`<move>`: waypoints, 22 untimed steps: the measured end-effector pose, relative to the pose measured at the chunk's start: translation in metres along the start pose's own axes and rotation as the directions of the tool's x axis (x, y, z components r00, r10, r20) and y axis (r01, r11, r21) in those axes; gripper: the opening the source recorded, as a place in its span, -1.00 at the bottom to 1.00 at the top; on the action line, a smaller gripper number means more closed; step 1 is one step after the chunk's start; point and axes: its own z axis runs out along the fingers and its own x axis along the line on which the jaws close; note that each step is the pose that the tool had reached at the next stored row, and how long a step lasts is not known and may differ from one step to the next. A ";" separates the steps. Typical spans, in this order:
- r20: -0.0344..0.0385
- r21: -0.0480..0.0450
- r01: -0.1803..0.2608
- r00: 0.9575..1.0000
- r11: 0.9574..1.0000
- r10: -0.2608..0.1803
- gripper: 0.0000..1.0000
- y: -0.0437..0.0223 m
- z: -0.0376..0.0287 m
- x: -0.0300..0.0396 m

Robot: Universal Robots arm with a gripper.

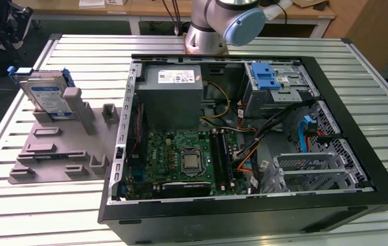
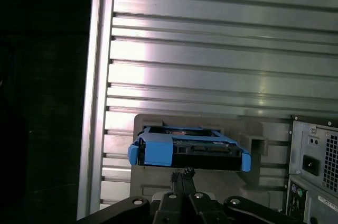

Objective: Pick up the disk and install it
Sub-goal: 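Pick up the disk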

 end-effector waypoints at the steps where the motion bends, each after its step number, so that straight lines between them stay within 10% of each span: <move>1: 0.000 0.000 0.000 1.000 1.000 0.000 -0.79 0.0000 0.0000 0.0000; 22: 0.000 -0.001 0.053 0.999 0.999 -0.053 -0.79 0.0000 -0.0001 0.0000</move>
